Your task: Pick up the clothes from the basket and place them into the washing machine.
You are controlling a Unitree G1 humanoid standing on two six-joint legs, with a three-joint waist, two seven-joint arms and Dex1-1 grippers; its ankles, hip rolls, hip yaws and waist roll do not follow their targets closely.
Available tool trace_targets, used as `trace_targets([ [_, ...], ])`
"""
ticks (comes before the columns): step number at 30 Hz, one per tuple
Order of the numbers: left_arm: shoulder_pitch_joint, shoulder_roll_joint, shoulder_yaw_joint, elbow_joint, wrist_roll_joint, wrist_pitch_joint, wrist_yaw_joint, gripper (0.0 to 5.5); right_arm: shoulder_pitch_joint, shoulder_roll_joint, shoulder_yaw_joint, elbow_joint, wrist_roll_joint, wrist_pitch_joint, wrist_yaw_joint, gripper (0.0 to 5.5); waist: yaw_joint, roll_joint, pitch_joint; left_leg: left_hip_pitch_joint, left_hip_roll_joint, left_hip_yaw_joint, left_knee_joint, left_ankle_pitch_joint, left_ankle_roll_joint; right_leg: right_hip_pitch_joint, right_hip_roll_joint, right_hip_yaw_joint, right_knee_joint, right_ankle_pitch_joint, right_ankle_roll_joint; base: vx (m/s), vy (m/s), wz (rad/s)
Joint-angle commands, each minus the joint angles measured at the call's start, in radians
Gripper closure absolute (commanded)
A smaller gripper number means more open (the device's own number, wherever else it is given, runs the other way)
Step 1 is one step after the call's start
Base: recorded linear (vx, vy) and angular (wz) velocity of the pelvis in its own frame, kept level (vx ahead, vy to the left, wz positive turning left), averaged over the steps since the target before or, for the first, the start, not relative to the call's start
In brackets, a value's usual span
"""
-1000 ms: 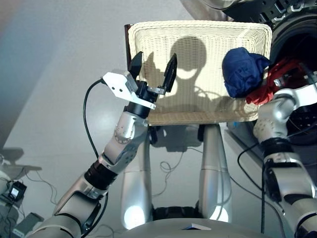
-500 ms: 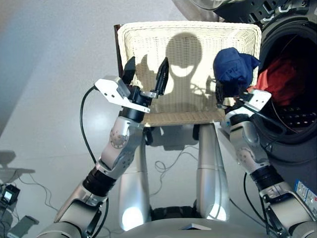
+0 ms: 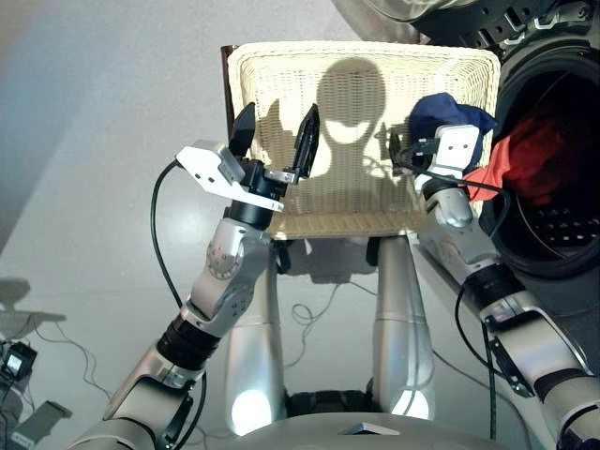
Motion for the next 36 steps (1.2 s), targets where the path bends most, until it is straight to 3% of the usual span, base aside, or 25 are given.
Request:
trace_targets([
  [1,-0.013,0.000,-0.011,-0.140,0.027,-0.049,-0.025,0.00,-0.072,0.005,-0.043,0.068,0.013,-0.015,-0.038,0.00,0.040,0.030,-0.016,0.003,0.032,-0.030,0.021,-0.004,-0.046,0.040,0.006,-0.015,-0.079,0.061,0.013,0.000,0.000,0.000],
  [11,-0.025,0.023,-0.030,-0.139,0.030,-0.035,-0.014,0.00,-0.237,-0.054,-0.022,0.415,-0.037,0.053,-0.052,0.00,0.053,0.053,-0.016,-0.018,0.031,-0.031,0.032,-0.006,-0.052,0.020,0.003,-0.020,-0.066,0.054,0.011,0.000,0.000,0.000],
  [21,-0.033,0.033,-0.036,-0.152,0.041,-0.027,-0.010,0.00,-0.267,-0.071,0.007,0.478,-0.035,0.075,-0.012,0.00,0.056,0.066,-0.016,-0.068,0.037,-0.045,0.099,-0.024,-0.055,-0.030,0.006,-0.025,0.014,0.014,0.007,0.000,0.000,0.000],
  [27,-0.038,0.034,-0.036,-0.156,0.034,-0.020,0.001,0.00,-0.283,-0.042,-0.004,0.534,0.007,0.090,0.008,0.00,0.065,0.069,-0.016,-0.110,0.059,-0.051,0.152,-0.043,-0.064,-0.076,0.012,-0.048,0.070,-0.013,0.013,0.000,0.000,0.000],
  [33,-0.048,0.022,-0.041,-0.148,0.037,-0.012,0.013,0.00,-0.288,-0.011,-0.013,0.561,0.019,0.096,0.004,0.00,0.062,0.077,-0.016,-0.132,0.066,-0.056,0.170,-0.046,-0.067,-0.100,0.010,-0.060,0.094,-0.022,0.018,0.000,0.000,0.000],
  [34,-0.053,0.022,-0.041,-0.144,0.039,-0.015,0.015,0.00,-0.284,-0.008,-0.011,0.559,0.022,0.095,0.008,5.50,0.061,0.077,-0.016,-0.131,0.065,-0.055,0.167,-0.045,-0.067,-0.100,0.009,-0.061,0.093,-0.022,0.017,0.000,0.000,0.000],
  [36,-0.056,0.022,-0.040,-0.141,0.040,-0.014,0.020,0.00,-0.281,-0.005,-0.009,0.554,0.026,0.094,0.011,5.50,0.059,0.076,-0.016,-0.128,0.066,-0.053,0.164,-0.044,-0.067,-0.101,0.009,-0.061,0.094,-0.023,0.014,0.000,0.000,0.000],
])
